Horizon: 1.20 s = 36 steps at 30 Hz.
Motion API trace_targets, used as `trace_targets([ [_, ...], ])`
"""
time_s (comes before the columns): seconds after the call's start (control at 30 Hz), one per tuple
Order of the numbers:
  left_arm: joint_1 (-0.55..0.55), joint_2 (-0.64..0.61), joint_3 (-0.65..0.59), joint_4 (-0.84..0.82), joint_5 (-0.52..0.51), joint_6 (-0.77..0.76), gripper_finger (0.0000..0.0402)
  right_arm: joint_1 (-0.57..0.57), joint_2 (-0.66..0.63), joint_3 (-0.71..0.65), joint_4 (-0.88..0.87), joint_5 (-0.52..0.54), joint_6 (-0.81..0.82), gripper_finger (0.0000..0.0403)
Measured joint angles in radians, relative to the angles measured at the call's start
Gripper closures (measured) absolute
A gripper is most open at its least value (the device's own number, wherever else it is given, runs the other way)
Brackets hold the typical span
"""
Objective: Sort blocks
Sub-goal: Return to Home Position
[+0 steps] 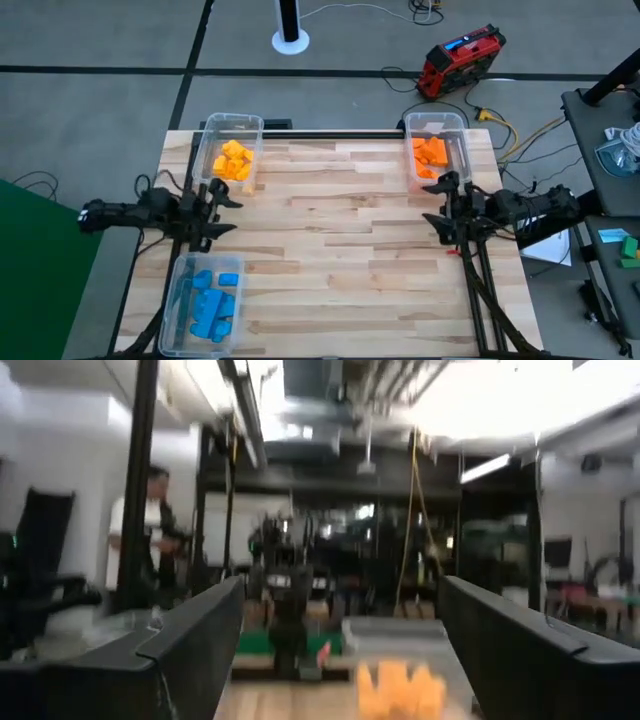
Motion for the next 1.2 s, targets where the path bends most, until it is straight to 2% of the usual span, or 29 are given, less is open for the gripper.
trace_targets([
  [0.17,0.000,0.033,0.007,-0.118,-0.009,0.000,0.0168,0.001,0.004,0.000,-0.137,0.002,0.085,0.0086],
  [0.4,0.000,0.085,-0.007,-0.133,-0.009,0.000,0.0168,0.001,0.005,0.000,-0.298,0.002,0.194,0.0096],
  [0.53,0.000,0.111,-0.007,-0.139,-0.009,0.000,0.0168,0.001,0.010,0.000,-0.346,0.002,0.193,0.0101],
  [1.2,0.000,0.201,-0.007,-0.137,-0.011,0.000,0.0168,0.001,0.010,-0.001,-0.368,0.001,0.191,0.0064],
])
